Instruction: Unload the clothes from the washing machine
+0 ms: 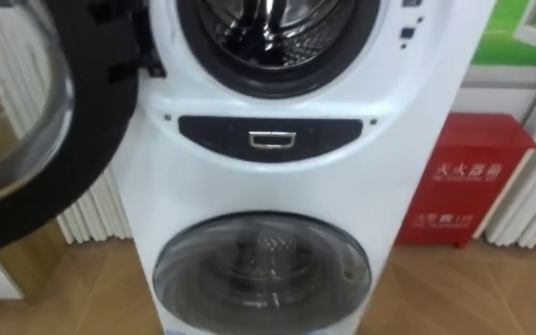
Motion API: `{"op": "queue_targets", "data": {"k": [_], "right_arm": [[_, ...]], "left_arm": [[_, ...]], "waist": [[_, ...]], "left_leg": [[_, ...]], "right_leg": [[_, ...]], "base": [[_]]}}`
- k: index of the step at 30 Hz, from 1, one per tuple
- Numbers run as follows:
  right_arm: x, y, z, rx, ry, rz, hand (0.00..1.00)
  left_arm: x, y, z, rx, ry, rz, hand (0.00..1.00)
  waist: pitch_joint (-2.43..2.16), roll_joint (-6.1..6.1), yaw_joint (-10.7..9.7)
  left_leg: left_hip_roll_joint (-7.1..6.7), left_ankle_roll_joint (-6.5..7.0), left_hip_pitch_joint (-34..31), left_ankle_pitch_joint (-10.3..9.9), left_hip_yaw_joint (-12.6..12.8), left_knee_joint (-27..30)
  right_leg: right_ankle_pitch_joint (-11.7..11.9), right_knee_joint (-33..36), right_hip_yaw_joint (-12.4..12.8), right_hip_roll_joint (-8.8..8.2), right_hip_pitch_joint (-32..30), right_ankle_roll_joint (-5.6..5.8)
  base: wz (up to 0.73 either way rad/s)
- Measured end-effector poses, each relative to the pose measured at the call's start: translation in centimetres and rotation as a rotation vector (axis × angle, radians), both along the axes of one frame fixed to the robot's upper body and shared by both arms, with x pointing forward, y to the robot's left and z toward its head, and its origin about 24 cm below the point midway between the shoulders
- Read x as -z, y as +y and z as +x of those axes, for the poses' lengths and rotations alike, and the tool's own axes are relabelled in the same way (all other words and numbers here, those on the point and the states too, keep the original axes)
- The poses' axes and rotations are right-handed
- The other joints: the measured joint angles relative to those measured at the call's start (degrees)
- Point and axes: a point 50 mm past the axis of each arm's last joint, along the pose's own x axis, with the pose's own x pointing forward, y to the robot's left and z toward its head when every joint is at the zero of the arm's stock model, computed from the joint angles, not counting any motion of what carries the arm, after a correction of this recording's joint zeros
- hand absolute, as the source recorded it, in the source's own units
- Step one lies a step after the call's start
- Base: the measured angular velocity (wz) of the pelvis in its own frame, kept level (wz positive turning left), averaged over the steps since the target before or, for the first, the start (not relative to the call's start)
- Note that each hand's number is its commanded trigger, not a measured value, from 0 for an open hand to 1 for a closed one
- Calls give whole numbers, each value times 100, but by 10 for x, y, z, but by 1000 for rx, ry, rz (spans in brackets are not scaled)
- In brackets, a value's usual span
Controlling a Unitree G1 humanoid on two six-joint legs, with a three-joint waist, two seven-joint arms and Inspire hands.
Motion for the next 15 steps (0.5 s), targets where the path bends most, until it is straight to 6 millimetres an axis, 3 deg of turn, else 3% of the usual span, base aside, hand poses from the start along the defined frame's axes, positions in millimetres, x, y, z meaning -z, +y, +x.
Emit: {"op": "queue_targets", "data": {"k": [4,7,12,15], "right_arm": [[-2,-8,-3,35,-9,-9,0],[-6,-19,-2,106,-40,-36,0],[-22,-47,4,180,-143,-127,0],[-25,-54,-1,215,-145,-157,0]], "left_arm": [[-11,22,4,-150,-87,58,0],[-24,42,15,-246,-176,125,0],[-74,97,42,-354,-403,316,0],[-103,118,55,-420,-531,398,0]], "waist": [[-1,57,20],[-29,137,35],[-29,305,137],[-39,410,220]], "left_leg": [[84,-71,-3,29,-189,-12],[92,-115,-21,59,-348,-49],[83,-145,-95,78,-592,-53],[83,-146,-121,80,-690,-55]], "right_leg": [[33,-39,-89,111,25,-58],[46,-111,-181,147,89,-80],[45,-120,-400,171,97,-81],[45,-119,-483,166,96,-81]], "base": [[-5],[19],[19],[13]]}}
